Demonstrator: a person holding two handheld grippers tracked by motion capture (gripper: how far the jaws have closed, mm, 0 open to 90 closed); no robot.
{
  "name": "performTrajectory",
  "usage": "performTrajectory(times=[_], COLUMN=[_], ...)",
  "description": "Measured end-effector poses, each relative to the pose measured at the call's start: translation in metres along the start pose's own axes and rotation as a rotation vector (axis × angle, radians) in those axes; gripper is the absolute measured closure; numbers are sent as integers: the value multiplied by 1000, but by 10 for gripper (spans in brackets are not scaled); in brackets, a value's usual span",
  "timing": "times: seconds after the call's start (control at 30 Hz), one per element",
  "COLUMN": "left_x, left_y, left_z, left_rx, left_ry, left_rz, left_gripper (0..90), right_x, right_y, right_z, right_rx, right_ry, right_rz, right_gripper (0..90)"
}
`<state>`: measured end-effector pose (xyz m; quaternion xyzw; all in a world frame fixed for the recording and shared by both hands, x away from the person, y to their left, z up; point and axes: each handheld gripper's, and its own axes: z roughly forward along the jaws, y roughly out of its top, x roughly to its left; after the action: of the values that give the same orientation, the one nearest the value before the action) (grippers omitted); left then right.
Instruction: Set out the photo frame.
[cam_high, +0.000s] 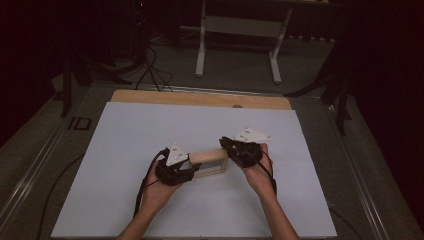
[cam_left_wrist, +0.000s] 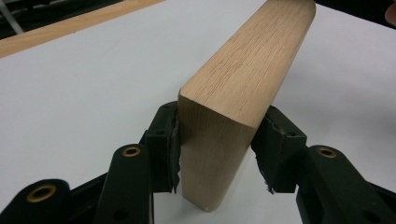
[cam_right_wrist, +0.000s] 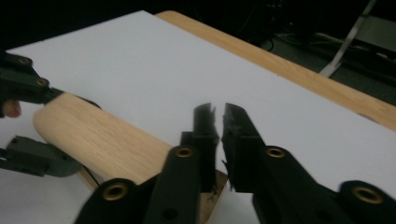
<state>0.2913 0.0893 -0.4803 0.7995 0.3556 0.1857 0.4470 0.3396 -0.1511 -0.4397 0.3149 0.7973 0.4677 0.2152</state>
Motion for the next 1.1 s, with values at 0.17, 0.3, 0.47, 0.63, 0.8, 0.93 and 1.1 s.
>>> performTrajectory(times=[0.17, 0.3, 0.47, 0.63, 0.8, 0.93, 1.1], left_x=[-1, -1, -1, -1, -2, -1, -1], left_y=[0, 0, 0, 0, 0, 0, 0], left_z=[0, 0, 0, 0, 1, 0, 0], left_rx=[-1, -1, 0, 0, 0, 1, 0], left_ry=[3, 5, 4, 6, 5, 2, 0], left_rz=[1, -1, -3, -4, -6, -7, -14], left_gripper=[537, 532, 527, 521, 517, 517, 517], right_x=[0, 0, -3, -5, -9, -8, -6], right_y=[2, 1, -8, -16, -23, -26, -29], right_z=[-8, -16, -24, -26, -17, -9, 0], right_rx=[-31, -46, -45, -42, 37, 61, 82], right_ry=[27, 51, 92, 122, 171, 199, 222], right_rz=[-9, -9, -9, -9, -3, -19, -48], right_gripper=[688, 541, 447, 394, 312, 306, 307])
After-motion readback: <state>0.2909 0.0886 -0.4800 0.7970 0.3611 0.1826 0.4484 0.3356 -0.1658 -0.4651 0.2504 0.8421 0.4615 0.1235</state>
